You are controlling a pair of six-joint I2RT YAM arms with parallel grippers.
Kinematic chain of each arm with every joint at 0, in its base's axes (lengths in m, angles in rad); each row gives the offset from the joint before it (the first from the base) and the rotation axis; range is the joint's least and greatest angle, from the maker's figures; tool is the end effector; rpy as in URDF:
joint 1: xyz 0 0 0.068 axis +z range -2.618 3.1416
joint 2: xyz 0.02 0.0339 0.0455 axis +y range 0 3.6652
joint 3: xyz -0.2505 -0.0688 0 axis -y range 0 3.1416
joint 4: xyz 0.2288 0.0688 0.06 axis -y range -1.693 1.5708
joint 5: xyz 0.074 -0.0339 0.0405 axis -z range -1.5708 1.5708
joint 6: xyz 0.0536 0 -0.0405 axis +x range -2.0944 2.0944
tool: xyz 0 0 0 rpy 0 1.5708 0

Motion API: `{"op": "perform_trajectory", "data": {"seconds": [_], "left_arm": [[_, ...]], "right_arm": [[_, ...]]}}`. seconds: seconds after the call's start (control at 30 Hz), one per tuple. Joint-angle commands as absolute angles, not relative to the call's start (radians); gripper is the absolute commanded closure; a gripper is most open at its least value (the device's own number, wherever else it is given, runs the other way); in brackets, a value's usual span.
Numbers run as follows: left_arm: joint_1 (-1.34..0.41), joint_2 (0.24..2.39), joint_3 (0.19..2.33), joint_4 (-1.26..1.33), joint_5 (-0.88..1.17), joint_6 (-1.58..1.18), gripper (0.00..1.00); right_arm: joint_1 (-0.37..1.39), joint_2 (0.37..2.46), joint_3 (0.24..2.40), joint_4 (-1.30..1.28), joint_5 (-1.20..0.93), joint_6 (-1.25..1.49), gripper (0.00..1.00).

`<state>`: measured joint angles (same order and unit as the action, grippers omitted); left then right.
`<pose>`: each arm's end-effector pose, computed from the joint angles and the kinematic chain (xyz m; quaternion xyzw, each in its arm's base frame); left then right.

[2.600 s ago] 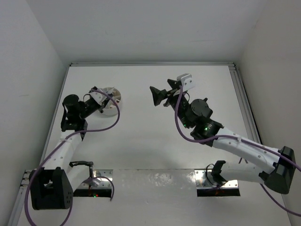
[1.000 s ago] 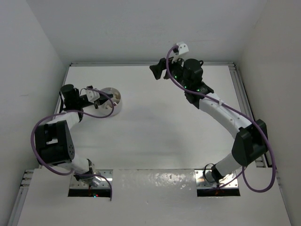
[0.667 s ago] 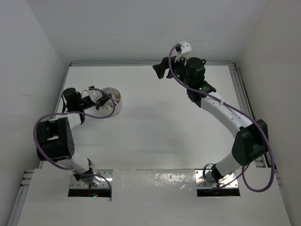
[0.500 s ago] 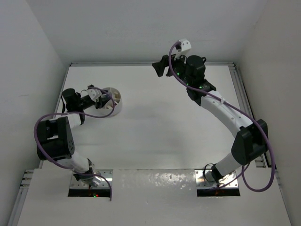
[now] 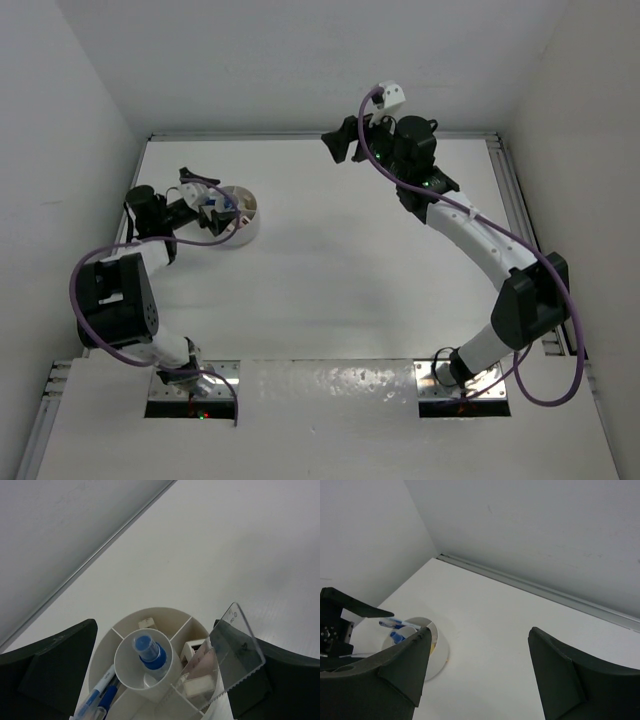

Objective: Sort the stationery into containers
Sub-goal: Place the stationery in the storage box.

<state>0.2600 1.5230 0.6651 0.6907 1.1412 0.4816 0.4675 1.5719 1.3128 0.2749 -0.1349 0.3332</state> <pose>0.3006 0.0295 0.2138 0.4176 0.6002 -0.1876 0.6559 0.3395 0.1794 0.3654 -0.0949 0.6951 0.3207 0.6364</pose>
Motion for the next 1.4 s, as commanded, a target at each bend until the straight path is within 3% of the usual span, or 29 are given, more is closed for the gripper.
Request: {"op": "perform_trajectory", "data": {"seconds": [0.0,0.27,0.53,0.9,0.97,1.07,1.1,1.2,1.37], "left_arm": [[0.27,1.464,0.718,0.632,1.222,0.495,0.0],[0.27,1.364,0.779,0.238,1.307,0.692,0.0],[0.27,1.252,0.813,0.019,1.312,0.788,0.0],[0.27,1.154,0.891,-0.025,1.31,0.679,0.0],[0.27,1.128,0.92,0.09,1.244,0.491,0.0],[0.27,1.056,0.949,0.193,0.943,0.257,0.0],[0.27,1.01,0.957,0.186,0.732,0.235,0.0],[0.268,0.927,1.017,0.086,0.379,0.216,0.0],[0.268,0.802,1.034,-0.193,0.094,0.3,0.0]], "right_arm": [[0.476,1.522,1.316,0.29,-0.149,0.324,0.23],[0.479,1.441,1.259,0.268,-0.141,0.321,0.23],[0.483,1.358,1.238,0.189,-0.132,0.319,0.22],[0.476,1.298,1.271,0.003,-0.095,0.328,0.2],[0.453,1.305,1.32,-0.134,-0.055,0.353,0.19],[0.413,1.275,1.321,-0.263,-0.035,0.357,0.13],[0.404,1.26,1.312,-0.29,-0.019,0.336,0.11],[0.368,1.218,1.299,-0.437,0.07,0.344,0.08],[0.266,1.195,1.299,-0.731,0.187,0.39,0.01]]}}
